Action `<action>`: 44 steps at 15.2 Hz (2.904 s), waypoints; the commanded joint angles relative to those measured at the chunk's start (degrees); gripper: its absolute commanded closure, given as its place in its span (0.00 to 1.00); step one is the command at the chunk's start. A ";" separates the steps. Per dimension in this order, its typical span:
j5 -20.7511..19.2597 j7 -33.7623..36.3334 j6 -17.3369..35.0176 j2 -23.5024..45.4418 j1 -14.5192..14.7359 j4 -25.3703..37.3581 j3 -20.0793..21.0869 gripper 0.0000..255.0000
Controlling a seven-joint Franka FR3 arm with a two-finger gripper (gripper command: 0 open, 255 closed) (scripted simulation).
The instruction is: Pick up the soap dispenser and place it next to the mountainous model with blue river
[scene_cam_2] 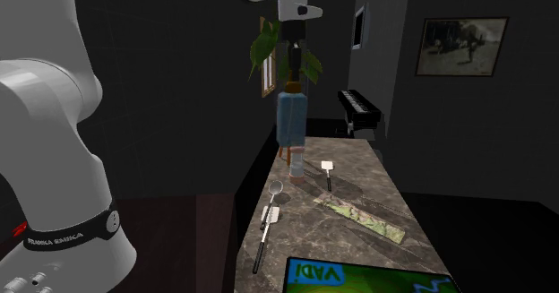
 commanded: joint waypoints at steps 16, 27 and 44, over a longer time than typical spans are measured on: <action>7.03 -15.41 -2.96 -12.59 -7.13 -7.25 -6.19 1.00; 8.91 -32.19 -1.74 -19.86 -13.25 -15.26 -16.07 1.00; 6.66 -55.43 -1.34 -16.37 -22.91 -12.21 -30.57 1.00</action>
